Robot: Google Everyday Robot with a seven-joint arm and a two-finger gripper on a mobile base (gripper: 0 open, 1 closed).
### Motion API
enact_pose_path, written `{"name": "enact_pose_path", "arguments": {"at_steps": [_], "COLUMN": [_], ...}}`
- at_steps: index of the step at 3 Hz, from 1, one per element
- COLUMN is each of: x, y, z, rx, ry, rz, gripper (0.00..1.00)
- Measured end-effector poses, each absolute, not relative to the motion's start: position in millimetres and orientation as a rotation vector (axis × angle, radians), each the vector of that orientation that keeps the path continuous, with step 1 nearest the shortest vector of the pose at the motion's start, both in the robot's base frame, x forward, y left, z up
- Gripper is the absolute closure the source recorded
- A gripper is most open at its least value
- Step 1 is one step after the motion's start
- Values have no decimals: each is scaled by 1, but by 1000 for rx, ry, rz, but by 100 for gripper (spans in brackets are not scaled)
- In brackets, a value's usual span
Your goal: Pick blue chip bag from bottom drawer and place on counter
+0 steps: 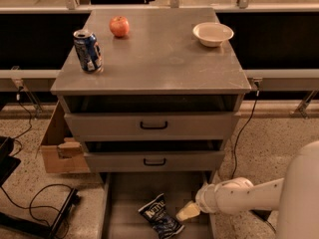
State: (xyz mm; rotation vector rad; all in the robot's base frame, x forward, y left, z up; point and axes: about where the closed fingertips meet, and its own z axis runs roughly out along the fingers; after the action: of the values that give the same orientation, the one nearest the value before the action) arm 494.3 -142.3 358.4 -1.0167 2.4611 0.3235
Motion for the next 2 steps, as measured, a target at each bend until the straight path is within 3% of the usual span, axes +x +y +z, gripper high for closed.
{"name": "enact_pose_path", "arguments": {"at_steps": [2], "x": [499], "y": [-85], "z": [238], "rx": [-860], "ry": [2438], "rz": [530], "gripper": [0]}}
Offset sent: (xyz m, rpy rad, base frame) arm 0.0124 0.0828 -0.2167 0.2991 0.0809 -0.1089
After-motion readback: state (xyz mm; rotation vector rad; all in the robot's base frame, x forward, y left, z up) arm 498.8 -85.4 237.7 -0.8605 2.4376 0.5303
